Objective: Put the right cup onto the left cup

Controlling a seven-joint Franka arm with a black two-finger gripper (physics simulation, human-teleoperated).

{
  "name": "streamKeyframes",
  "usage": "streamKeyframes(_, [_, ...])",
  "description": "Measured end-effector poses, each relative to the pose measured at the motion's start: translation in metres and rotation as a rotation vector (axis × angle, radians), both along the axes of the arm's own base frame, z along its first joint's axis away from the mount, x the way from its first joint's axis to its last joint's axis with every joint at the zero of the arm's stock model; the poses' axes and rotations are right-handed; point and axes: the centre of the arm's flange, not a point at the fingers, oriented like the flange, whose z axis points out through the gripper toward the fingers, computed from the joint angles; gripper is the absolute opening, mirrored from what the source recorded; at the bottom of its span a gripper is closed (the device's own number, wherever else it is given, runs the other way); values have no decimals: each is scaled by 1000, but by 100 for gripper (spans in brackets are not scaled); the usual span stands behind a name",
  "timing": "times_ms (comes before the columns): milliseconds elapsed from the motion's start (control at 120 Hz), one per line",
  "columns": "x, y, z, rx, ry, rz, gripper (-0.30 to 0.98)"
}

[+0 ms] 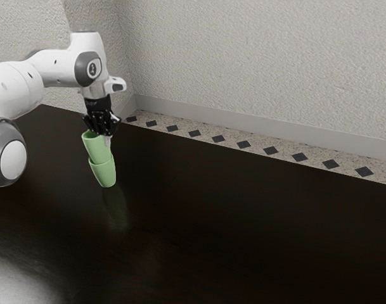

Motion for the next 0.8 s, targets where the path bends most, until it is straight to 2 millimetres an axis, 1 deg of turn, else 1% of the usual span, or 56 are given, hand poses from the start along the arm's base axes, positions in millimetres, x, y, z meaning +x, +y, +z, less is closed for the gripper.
streamKeyframes(83, [0,-1,4,-4,-8,-1,18])
streamKeyframes(158, [-3,-4,14,-6,-18,-3,33])
streamKeyframes(250, [-14,-13,34,-8,-30,-13,46])
streamKeyframes(300, [-22,-26,50,-7,-40,-31,50])
streamKeyframes(392, [-40,-57,81,-15,-62,-75,57])
streamKeyframes(475, [-56,-81,106,-23,-84,-109,61])
streamKeyframes(533, [-66,-91,128,-21,-111,-129,63])
streamKeyframes(583, [-76,-99,140,-3,-119,-152,64])
streamKeyframes(658, [-96,-113,153,16,-121,-188,65])
streamKeyframes(800, [-126,-125,165,31,-121,-215,67])
